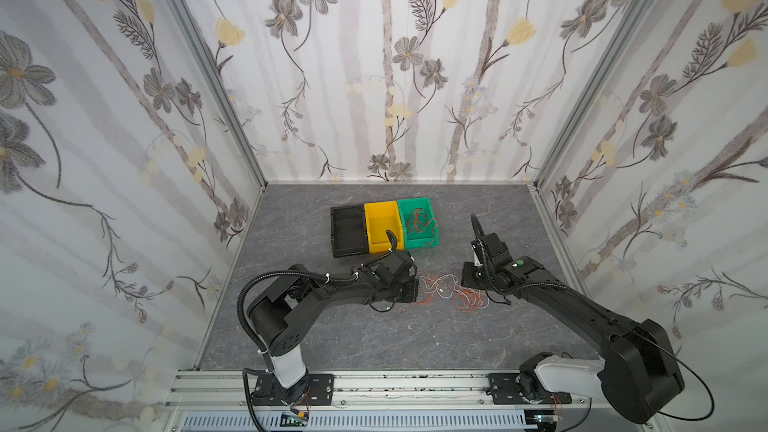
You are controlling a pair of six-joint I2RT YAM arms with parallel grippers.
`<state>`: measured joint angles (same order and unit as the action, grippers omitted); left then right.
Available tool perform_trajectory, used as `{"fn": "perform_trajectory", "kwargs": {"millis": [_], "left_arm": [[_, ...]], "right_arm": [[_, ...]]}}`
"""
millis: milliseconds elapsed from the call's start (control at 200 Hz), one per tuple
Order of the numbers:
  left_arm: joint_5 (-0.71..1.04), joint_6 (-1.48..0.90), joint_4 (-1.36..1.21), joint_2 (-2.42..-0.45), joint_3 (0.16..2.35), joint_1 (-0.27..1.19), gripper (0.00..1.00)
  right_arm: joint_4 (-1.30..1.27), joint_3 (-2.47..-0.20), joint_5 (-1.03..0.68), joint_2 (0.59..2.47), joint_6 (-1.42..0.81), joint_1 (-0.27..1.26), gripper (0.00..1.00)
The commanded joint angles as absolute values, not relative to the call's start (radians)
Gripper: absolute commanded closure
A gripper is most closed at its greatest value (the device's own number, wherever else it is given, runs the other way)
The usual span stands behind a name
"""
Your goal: Untangle the cables
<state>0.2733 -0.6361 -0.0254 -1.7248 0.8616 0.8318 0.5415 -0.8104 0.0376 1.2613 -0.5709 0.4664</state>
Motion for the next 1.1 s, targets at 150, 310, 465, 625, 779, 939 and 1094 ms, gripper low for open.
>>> {"fn": "perform_trajectory", "kwargs": {"millis": [150,310,465,625,779,939,1094], "left_arm": [[0.280,-0.649,-0.003,-1.625,0.791,0.791,0.97],[0.318,-0.631,0.024,-1.596,0.773,0.772,0.85],[0.314,-0.629,0.053,-1.533,0.778,0.766,0.71],[0.308,-0.626,0.106,-1.456,0.771,0.762,0.60],[0.275,-0.630,0.148,-1.423,0.723,0.762,0.47],[0.215,-0.641,0.146,-1.444,0.691,0.761,0.40],[0.194,-0.634,0.131,-1.509,0.703,0.746,0.40]], "right_arm": [[0.652,-0.783,0.151,1.246,-0.575,0.423,1.00],[0.635,-0.778,0.082,1.263,-0.560,0.427,0.93],[0.636,-0.809,0.070,1.250,-0.554,0.466,0.61],[0.664,-0.861,0.086,1.236,-0.550,0.520,0.50],[0.605,-0.879,0.009,1.251,-0.580,0.566,0.45],[0.454,-0.847,-0.122,1.319,-0.621,0.581,0.41],[0.357,-0.841,-0.166,1.422,-0.646,0.598,0.42]]}}
